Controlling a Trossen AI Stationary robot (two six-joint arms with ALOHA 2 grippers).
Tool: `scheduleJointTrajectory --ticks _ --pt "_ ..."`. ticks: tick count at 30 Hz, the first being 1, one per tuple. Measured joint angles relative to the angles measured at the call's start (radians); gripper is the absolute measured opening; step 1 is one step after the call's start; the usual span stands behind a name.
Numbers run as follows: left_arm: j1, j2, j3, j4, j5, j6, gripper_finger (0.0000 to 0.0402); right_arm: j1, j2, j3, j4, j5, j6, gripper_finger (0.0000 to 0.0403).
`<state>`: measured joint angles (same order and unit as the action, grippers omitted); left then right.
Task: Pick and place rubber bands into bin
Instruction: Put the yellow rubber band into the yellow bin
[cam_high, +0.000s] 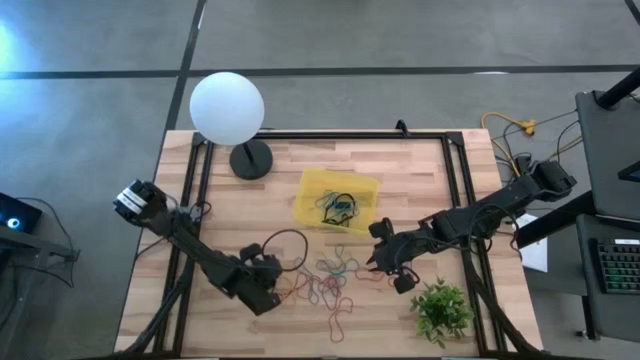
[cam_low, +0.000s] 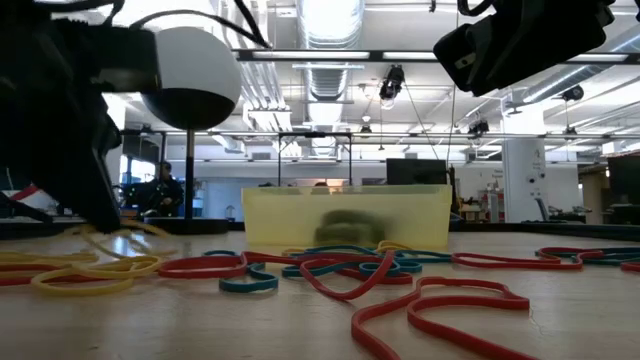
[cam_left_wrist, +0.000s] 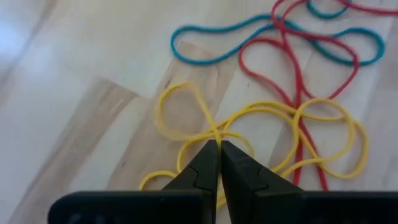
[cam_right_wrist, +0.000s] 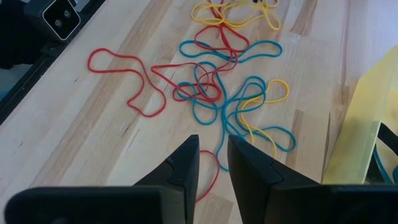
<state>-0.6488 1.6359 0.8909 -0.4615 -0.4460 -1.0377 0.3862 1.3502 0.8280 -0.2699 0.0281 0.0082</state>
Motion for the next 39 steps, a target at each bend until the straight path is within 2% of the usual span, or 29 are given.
scheduleJointTrajectory --ticks 12,16,21,28,34,39 --pt "0.0 -0.188 0.002 0.003 -0.092 0.124 0.0 0.0 0.0 0.0 0.009 0.0 0.0 0.007" --pt "0.0 -0.224 0.011 0.009 -0.18 0.188 0.0 0.0 0.0 0.0 0.014 0.0 -0.004 0.0075" --pt "0.018 -0.247 0.064 0.013 -0.263 0.346 0.0 0.0 0.0 0.0 0.015 0.0 -0.008 0.0071" --pt "0.09 -0.253 0.162 0.03 -0.3 0.598 0.0 0.0 0.0 0.0 0.019 0.0 -0.008 0.0066" --pt "0.191 -0.252 0.183 0.175 -0.297 0.822 0.0 0.0 0.0 0.0 0.022 0.0 -0.008 0.0064" --pt "0.289 -0.228 0.184 0.26 -0.296 0.898 0.0 0.0 0.0 -0.001 0.023 0.0 -0.008 0.0066"
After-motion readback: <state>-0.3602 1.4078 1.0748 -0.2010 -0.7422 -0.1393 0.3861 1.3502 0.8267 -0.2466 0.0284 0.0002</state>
